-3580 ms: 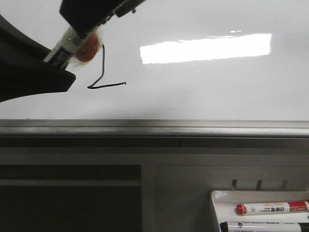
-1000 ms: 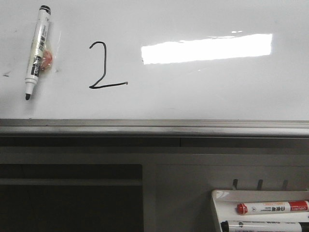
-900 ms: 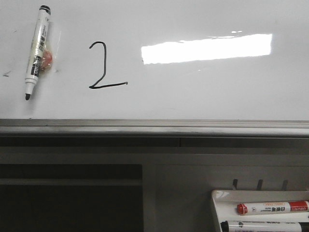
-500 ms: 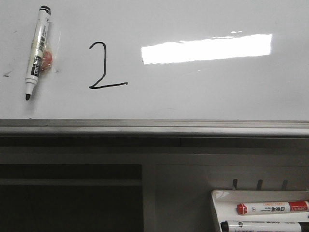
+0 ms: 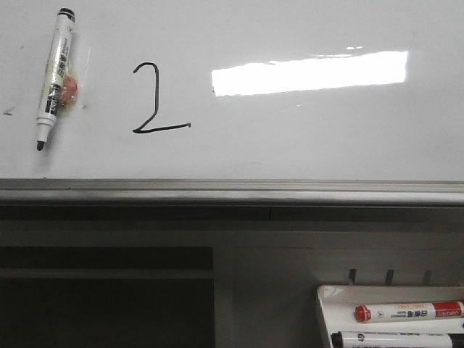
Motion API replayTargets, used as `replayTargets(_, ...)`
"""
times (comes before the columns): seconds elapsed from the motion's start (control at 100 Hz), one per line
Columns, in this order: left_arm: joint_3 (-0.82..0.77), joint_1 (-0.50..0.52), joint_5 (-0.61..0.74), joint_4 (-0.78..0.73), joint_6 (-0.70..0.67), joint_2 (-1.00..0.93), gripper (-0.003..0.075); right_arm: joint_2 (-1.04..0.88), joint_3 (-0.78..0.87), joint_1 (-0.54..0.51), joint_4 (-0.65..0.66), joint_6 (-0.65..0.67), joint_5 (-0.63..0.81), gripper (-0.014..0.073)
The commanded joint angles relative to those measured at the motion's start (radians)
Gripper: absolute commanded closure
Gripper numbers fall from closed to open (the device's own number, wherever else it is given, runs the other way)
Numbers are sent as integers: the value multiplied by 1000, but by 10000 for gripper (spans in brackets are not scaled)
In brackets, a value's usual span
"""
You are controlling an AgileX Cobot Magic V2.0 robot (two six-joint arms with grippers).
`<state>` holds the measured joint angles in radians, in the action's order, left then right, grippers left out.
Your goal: Write number 2 on whiteboard
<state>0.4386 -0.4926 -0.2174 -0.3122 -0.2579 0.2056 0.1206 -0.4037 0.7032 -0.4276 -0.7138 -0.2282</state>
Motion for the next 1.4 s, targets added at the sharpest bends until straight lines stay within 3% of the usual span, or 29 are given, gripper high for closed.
replayTargets(0.0, 27, 2, 69, -5, -7, 11, 741, 10, -23, -6, -12, 1, 79, 657)
replayTargets(0.24, 21, 41, 11, 19, 1, -4, 741, 10, -23, -6, -12, 1, 79, 657)
replayTargets(0.44, 15, 255, 26, 198, 258, -44, 741, 10, -23, -6, -12, 1, 79, 657)
replayTargets(0.57, -57, 373, 70, 227, 258, -66, 741, 10, -23, -6, -12, 1, 79, 657)
replayTargets(0.78, -281, 471, 179, 227, 258, -156, 741, 10, -23, -6, -12, 1, 79, 657)
replayTargets(0.96, -451, 504, 175, 227, 247, -238, 741, 10, -23, -6, -12, 1, 81, 657)
replayTargets(1.13, -451, 504, -49, 217, 229, -238, 741, 10, -23, -6, -12, 1, 80, 657)
replayTargets(1.39, -451, 504, -60, 179, 229, -237, 741, 10, -23, -6, -12, 1, 80, 657)
